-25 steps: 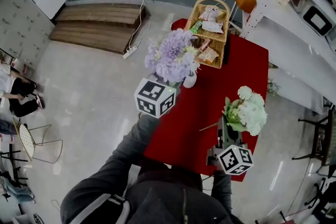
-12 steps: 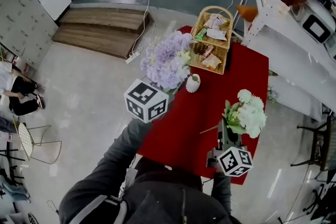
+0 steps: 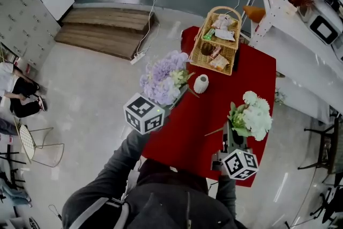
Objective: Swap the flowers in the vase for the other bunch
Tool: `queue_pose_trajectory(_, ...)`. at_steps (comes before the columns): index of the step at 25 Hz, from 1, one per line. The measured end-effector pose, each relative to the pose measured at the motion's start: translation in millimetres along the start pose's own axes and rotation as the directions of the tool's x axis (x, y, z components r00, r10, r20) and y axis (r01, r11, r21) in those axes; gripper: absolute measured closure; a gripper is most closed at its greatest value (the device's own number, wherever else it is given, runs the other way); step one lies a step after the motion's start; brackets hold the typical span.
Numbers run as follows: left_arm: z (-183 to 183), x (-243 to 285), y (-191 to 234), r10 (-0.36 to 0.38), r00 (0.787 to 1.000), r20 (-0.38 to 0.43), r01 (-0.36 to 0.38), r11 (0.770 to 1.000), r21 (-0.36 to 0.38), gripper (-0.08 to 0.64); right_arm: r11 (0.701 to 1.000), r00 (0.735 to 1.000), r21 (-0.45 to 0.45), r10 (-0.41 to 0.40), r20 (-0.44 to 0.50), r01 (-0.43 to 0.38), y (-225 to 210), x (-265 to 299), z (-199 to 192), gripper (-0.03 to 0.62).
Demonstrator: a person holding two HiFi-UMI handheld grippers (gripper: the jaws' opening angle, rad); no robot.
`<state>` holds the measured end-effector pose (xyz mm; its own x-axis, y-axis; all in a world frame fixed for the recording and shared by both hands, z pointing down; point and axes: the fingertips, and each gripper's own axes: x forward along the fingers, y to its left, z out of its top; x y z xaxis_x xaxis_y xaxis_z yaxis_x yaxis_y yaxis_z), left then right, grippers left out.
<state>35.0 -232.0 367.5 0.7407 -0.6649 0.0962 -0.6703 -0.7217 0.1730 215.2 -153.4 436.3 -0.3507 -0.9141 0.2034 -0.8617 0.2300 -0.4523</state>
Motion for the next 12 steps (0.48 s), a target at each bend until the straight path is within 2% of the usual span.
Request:
queue_pose_trajectory(6, -36, -16, 1, 0.027, 0.996, -0.083, -0.027, 1.000, 0.000, 0.511, 1.000, 1.000, 0.005, -0.017, -0.008, 0.017, 4, -5, -8, 0.518)
queue_pose_trajectory(12, -41, -21, 6, 0.043, 0.995, -0.086, -0.044, 0.999, -0.018, 0.511, 1.000, 1.000, 0.001, -0.027, -0.013, 0.027, 5, -8, -10, 0.518)
